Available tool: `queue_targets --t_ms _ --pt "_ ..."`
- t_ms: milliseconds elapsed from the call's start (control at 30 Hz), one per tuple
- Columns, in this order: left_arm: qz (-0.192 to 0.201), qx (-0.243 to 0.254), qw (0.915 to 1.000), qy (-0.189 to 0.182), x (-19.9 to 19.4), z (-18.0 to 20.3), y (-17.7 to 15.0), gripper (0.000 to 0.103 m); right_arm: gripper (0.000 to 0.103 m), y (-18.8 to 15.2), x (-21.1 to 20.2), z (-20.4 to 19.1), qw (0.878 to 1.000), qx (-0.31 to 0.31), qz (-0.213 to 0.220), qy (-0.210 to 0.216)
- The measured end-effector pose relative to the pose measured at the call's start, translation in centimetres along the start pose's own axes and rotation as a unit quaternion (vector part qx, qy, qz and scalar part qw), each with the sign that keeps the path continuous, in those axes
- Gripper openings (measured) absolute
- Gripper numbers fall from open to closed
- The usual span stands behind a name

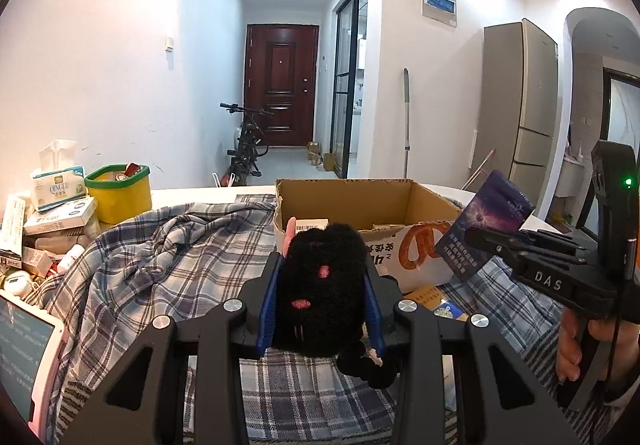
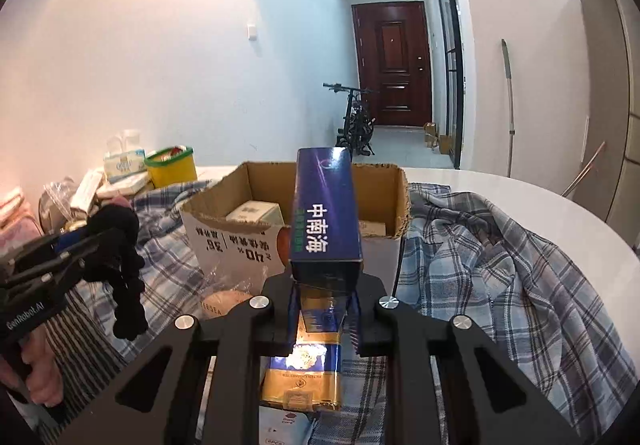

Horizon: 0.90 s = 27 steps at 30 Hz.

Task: Organize objects
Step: 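Lift both held items and carry them over the cardboard box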

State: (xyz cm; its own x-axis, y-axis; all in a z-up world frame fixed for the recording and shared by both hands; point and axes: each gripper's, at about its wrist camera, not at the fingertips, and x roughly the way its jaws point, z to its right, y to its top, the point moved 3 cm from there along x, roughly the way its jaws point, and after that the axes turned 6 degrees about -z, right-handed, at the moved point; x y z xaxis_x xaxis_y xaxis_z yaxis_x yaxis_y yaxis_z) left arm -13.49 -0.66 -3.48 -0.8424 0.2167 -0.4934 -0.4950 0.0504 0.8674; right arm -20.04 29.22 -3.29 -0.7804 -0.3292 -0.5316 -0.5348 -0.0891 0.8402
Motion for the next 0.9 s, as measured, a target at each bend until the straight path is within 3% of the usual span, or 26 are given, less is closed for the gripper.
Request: queue_targets --t_ms 600,733,900 --pt "0.014 0.004 0.9999 0.005 -0.9 0.6 0.2 0.039 0.019 -0.1 0.4 -1.2 0.999 -0.032 -0.005 -0.007" --pt "0.03 0.003 0.9995 -0.012 -3.0 1.4 1.4 0.039 0.019 0.6 -0.7 -1.4 0.999 -0.043 -0.011 -0.031" --pt "0.033 0.038 0.9985 -0.022 -5.0 3.4 2.9 0.039 0.019 2.8 -4.7 -1.5 0.999 -0.027 0.024 -0.002"
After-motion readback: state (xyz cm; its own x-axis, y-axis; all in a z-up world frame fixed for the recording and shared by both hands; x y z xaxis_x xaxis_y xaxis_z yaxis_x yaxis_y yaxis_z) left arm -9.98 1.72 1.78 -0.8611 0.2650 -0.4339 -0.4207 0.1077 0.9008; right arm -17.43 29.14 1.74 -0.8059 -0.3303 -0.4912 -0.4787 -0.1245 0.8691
